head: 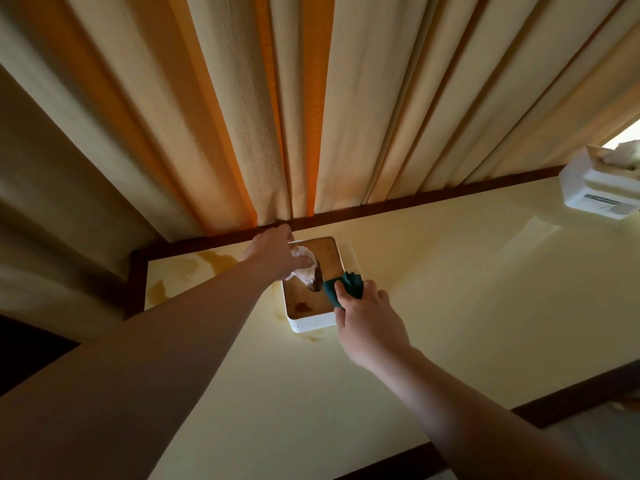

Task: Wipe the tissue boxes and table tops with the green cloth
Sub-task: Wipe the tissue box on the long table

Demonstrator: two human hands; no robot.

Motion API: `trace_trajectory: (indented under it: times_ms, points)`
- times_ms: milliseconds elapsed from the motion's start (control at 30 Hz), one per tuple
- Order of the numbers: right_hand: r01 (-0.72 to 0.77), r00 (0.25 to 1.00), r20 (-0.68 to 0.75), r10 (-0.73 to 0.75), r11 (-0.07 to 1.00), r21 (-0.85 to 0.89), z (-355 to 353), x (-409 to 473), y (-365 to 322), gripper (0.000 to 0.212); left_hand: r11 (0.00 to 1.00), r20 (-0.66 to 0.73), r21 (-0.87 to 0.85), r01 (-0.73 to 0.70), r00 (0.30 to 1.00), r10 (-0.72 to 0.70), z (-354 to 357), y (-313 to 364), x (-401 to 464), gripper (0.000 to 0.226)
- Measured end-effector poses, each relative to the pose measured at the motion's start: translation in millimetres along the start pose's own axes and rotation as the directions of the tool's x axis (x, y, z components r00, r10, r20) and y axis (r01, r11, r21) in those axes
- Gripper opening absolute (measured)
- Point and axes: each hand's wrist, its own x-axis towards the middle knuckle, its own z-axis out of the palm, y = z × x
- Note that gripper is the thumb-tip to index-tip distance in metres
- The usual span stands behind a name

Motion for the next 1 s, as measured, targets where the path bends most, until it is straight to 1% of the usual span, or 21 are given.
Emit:
trace_trajectory:
  times_ms: [167,333,433,633,733,833,933,1000]
  points:
    - [-0.005,1.0,-0.027,0.006,1.0,0.007,-9.9,46.7,-10.5,0.053,1.0,0.011,-0.006,0.0,1.0,0.0,-0.2,-0.1,-0.4,0.056]
    - [0.025,1.0,0.009,-0.025,1.0,-0.006,-21.7,91.0,-11.3,0.054,1.0,-0.013,0.018,0.0,1.0,0.0,1.3,-0.8,0.7,0.05]
    - [0.023,1.0,0.003,-0.023,1.0,-0.013,-20.8,82.3,-3.9,0.053,1.0,-0.017,0.016,-0.006,1.0,0.006,2.7,-1.7,1.7,0.049]
    - [0.029,0.999,0.027,-0.029,0.999,0.015,-5.2,14.6,5.2,0.053,1.0,-0.014,0.014,-0.009,1.0,0.009,3.3,-2.4,2.9,0.057]
    - [0.02,0.999,0.037,-0.02,1.0,0.02,-0.7,-3.2,5.6,0.053,1.0,-0.009,0.0,-0.005,1.0,0.005,3.7,-3.2,3.0,0.058]
    - [0.011,1.0,0.019,-0.011,1.0,0.017,-5.0,13.2,2.0,0.053,1.0,-0.008,0.014,-0.013,1.0,0.013,2.4,-2.6,3.0,0.058]
    - [0.011,1.0,-0.008,-0.011,1.0,0.006,-13.0,51.6,-5.9,0.053,1.0,-0.003,0.01,-0.017,1.0,0.017,1.6,-2.2,2.0,0.055]
    - [0.006,1.0,0.002,-0.006,1.0,0.014,-19.3,77.0,-11.5,0.054,1.0,-0.001,0.006,-0.009,1.0,0.009,1.9,-1.7,1.5,0.053]
